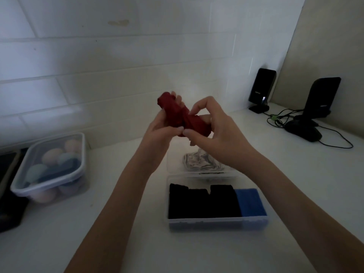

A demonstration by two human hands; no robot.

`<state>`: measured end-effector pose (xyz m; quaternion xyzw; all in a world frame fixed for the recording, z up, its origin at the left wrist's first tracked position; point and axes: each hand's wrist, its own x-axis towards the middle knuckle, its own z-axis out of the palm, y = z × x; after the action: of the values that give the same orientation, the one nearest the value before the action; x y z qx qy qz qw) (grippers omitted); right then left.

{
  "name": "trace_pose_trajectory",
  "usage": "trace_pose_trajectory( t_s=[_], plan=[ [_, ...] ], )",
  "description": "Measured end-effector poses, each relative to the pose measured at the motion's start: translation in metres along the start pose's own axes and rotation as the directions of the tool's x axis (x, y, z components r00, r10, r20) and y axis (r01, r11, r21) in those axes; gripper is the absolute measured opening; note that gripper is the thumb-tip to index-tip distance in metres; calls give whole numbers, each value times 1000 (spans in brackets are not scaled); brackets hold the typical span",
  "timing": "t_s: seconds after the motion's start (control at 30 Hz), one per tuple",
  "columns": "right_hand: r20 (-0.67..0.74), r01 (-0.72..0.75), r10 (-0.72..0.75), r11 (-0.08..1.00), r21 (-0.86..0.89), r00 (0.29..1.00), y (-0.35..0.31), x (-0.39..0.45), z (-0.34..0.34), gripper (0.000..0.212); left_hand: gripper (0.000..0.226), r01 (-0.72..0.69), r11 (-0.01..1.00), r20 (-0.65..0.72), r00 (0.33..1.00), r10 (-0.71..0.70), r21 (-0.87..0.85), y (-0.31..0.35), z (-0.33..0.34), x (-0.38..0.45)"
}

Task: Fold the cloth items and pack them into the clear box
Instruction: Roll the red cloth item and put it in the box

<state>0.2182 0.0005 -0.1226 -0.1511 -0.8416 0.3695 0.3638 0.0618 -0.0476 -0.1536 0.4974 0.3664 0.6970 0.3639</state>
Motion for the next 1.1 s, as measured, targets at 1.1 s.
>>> trace_pose_trajectory(
  t_s=[1.1],
  plan=[
    [-58,-138,159,955,264,986,14,3,-10,29,57,181,980,100,977,-189,84,6,7,-10]
  ],
)
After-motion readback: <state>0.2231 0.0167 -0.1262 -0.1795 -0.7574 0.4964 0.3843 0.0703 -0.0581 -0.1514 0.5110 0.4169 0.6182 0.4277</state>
